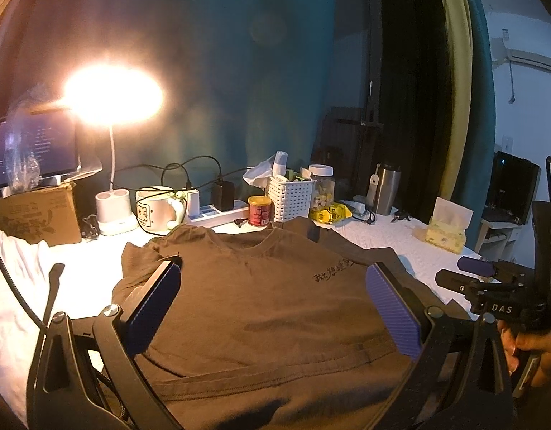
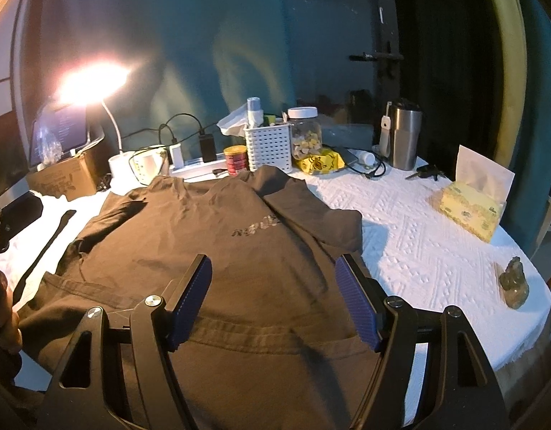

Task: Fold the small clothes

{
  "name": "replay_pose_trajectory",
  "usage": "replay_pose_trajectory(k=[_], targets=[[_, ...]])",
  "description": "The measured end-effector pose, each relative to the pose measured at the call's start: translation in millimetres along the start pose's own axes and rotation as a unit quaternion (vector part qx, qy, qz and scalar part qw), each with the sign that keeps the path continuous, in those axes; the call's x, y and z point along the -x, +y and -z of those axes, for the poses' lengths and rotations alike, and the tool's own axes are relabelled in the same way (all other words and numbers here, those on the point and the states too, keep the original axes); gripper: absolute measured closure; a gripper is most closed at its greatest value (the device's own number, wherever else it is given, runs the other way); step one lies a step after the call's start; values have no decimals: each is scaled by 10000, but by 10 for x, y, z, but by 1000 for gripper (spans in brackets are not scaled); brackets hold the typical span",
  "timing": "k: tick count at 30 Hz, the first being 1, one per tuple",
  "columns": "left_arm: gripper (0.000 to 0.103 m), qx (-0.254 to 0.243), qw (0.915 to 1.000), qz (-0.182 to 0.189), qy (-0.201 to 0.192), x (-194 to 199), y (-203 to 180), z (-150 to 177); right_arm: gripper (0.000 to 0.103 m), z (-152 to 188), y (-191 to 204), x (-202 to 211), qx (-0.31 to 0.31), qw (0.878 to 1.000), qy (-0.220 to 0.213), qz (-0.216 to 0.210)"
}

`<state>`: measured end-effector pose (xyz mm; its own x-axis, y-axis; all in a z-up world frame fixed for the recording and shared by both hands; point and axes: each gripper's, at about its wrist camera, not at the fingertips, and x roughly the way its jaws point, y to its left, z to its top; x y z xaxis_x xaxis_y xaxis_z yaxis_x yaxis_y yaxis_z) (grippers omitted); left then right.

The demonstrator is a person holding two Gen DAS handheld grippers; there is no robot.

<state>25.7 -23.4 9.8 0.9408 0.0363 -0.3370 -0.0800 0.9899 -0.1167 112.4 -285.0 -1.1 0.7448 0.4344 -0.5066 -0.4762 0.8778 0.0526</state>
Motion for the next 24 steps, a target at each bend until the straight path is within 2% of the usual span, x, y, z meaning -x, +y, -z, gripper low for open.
replay_pose_trajectory(k=[24], targets=[[1,33,9984,-74,552,-742,-10,-221,27,-359,-453,-731,-120,9988,471,59]])
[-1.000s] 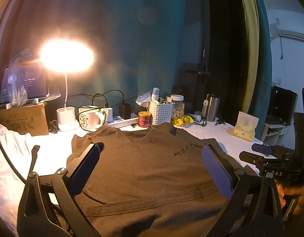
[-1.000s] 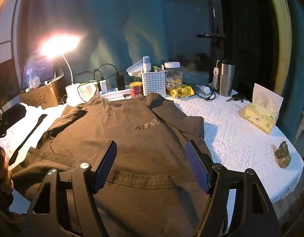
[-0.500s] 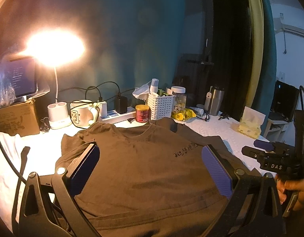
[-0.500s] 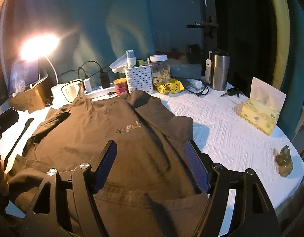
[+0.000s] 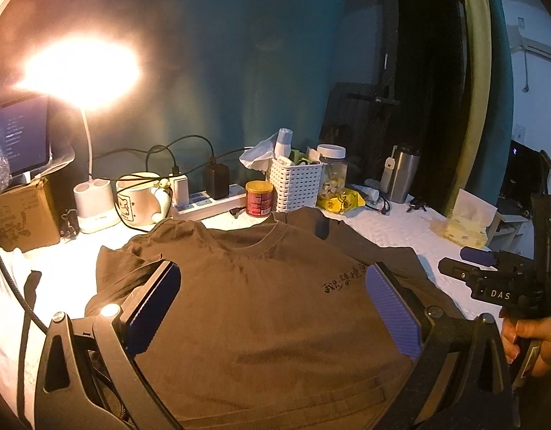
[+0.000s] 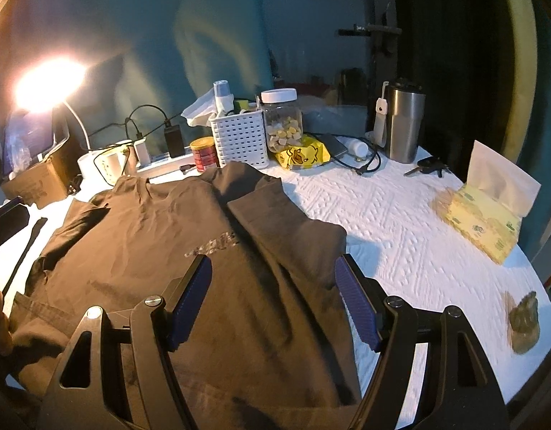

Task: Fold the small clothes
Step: 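Grasp the side edge of the brown T-shirt with the right gripper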

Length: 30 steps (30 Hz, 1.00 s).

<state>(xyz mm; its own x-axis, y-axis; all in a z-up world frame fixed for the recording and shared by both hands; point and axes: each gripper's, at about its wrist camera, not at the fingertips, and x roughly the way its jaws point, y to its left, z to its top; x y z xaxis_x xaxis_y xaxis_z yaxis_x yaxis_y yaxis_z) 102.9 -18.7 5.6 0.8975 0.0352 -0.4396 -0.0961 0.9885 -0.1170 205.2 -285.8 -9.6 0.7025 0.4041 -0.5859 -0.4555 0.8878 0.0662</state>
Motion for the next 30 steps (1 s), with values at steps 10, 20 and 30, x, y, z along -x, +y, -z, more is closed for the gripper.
replay_pose_trajectory(k=[10,20,30], targets=[[1,-7,9997,-63,216,-323,-33,-106,27,-171,-239,-334,-26,9999,169,19],[1,48,9987,-194,478,-634,-14,-130,28,-294,-509,-785,-31,9990,441,-6],[1,87,9967,-344,730,-881,25,-99,30,-268,-804,-1278,-364,9944,949,-301]])
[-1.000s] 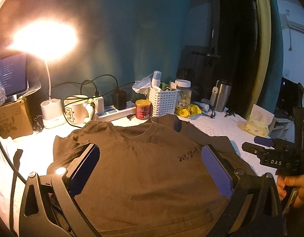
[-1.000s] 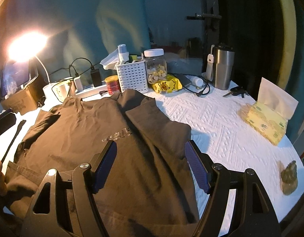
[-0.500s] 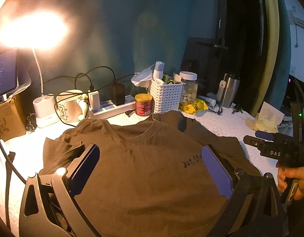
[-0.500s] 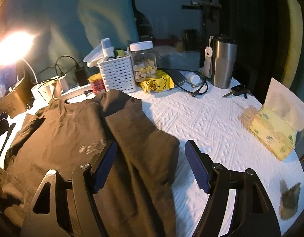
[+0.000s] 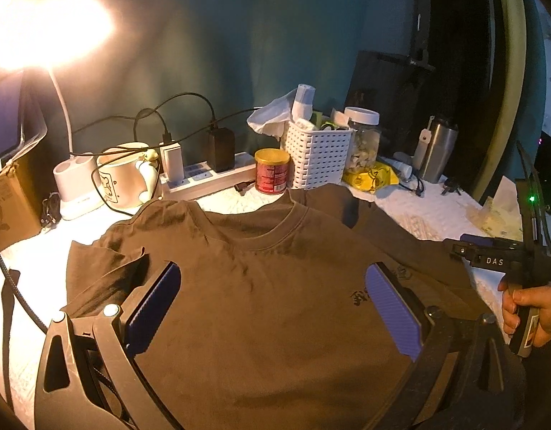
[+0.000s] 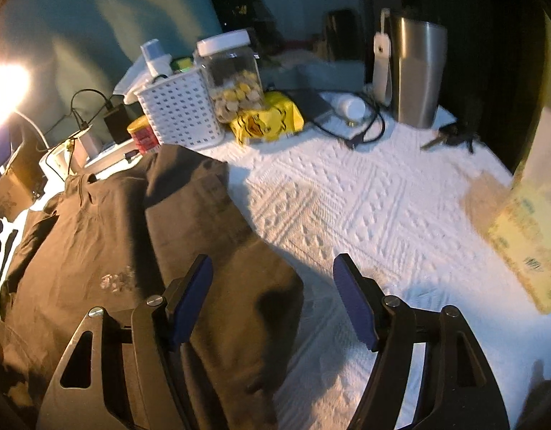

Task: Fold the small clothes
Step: 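Grasp the side edge of the brown T-shirt with the right gripper, then fold the held side inward over the shirt body and open the right gripper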

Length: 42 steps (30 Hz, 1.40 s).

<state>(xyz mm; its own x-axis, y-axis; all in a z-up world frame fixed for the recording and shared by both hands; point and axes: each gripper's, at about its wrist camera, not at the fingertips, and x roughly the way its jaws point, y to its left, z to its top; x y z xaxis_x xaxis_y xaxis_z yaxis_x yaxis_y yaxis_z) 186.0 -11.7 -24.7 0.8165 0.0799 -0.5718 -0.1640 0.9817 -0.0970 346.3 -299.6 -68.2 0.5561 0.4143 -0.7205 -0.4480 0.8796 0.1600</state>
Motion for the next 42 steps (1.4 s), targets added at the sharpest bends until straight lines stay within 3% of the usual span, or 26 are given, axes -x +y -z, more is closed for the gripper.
replay_pose_trajectory(k=[2,8,10,11,13,30,36,42], targets=[[1,19,10000,-28,21,-27,11,-2,30,1,-47,-65,-111,9998,96,-113],[1,72,9999,-59,70,-58,29,8,48,1,-60,-200,-91,9990,344,-271],[1,64,9999,-60,66,-56,28,8,65,-1,-45,-209,-35,9987,381,-328],[1,66,9999,-55,65,-52,26,8,69,-5,-46,-214,-27,9988,377,-316],[1,66,9999,-48,61,-49,24,8,92,0,-51,-222,-46,9985,394,-388],[1,86,9999,20,-98,138,24,16,97,-115,-355,335,-559,9974,-412,-184],[1,157,9998,48,-144,209,107,36,97,-130,-179,475,-450,9973,-535,-209],[1,354,9990,129,-231,305,288,99,97,-126,262,601,-101,9971,-679,-336]])
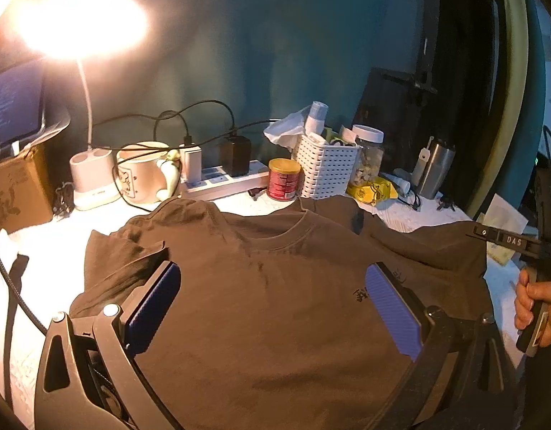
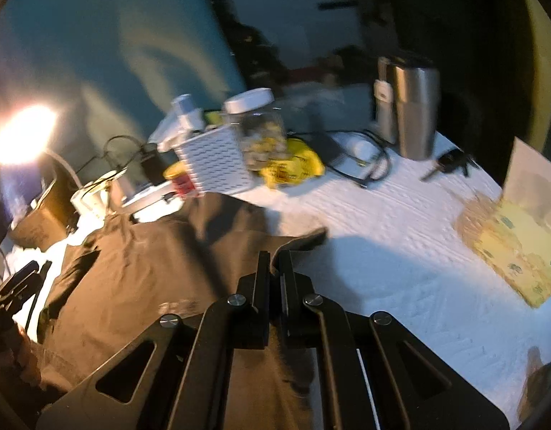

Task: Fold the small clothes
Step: 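Fold the held side inward over the shirt body and open the right gripper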

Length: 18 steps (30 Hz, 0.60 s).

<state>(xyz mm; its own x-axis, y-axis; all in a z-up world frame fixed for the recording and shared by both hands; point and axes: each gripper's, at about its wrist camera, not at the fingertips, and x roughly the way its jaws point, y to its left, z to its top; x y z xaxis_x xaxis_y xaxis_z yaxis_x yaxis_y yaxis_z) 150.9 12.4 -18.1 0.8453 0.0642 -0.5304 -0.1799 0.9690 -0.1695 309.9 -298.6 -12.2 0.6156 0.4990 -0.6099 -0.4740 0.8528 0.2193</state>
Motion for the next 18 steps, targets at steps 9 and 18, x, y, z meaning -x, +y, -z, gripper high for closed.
replay_pose_trajectory(k=[9,18], targets=[[1,252,9996,138,-34,104,324,69,97,368,693,-240,336,9983,398,-248],[1,328,9994,93,78,189,599,171,97,787,1134,-489,869,9907,1027,-200]])
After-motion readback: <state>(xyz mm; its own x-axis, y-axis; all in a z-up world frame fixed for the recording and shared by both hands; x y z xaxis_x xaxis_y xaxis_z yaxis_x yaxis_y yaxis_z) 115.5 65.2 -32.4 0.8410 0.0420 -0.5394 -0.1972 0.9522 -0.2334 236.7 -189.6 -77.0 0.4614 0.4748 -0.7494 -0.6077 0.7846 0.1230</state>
